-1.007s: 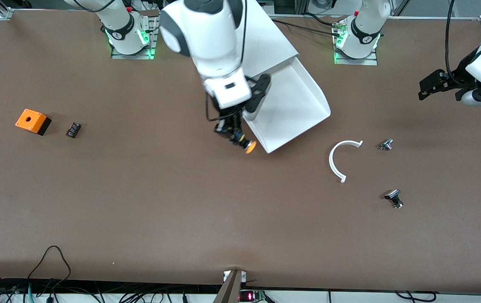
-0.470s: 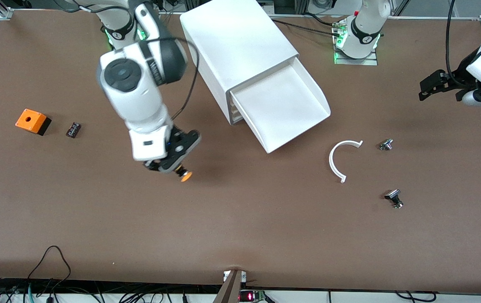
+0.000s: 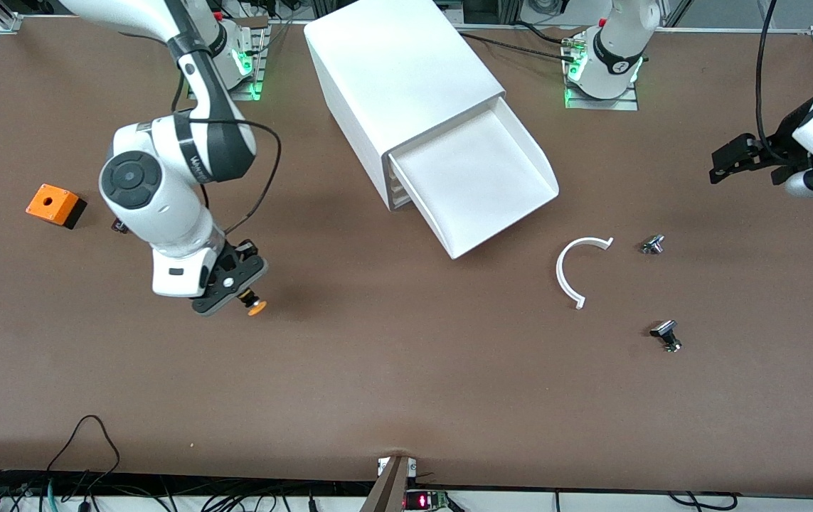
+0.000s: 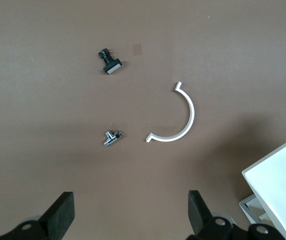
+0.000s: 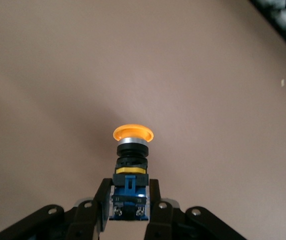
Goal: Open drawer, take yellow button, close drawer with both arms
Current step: 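Carry the button beside the orange box while the left gripper approaches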
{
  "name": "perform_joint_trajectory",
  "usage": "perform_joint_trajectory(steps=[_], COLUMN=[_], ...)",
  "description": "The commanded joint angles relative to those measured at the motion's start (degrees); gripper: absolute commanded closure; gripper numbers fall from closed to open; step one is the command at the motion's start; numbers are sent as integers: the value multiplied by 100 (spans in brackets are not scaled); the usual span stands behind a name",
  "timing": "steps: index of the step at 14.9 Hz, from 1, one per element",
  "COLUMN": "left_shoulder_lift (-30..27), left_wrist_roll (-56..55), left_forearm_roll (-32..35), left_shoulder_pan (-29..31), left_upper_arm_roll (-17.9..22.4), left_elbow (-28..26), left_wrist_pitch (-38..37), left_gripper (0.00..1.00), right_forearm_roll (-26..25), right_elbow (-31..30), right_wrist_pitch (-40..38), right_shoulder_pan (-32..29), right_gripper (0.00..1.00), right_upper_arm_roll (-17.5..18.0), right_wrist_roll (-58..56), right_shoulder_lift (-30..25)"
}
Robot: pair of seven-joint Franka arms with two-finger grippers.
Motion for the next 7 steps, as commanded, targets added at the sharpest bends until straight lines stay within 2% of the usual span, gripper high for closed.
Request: perform_joint_trajectory(steps=[1, 3, 4, 7], left_shoulder_lift=[135, 301, 363, 495], left_wrist_roll=[-11, -11, -2, -37], left_forearm_roll=[94, 208, 261, 471], left_shoulder_pan=[-73, -56, -55, -73], left_upper_arm_roll=[-67, -217, -217, -234], left_elbow=[247, 247, 195, 176], left_wrist_pitch=[-142, -133, -133, -299], left_gripper=[0, 0, 0, 0], right_forearm_roll=[91, 47, 47, -14], right_elbow=[-617, -838, -925, -1075], right_wrist_pitch=[230, 328, 328, 424], right_shoulder_pan=[-951, -1961, -2271, -2537], right_gripper=[82, 82, 82, 82], right_upper_arm_roll=[625, 1433, 1637, 1666], right_wrist_roll=[-67, -67, -67, -76], right_shoulder_lift=[-264, -273, -273, -229])
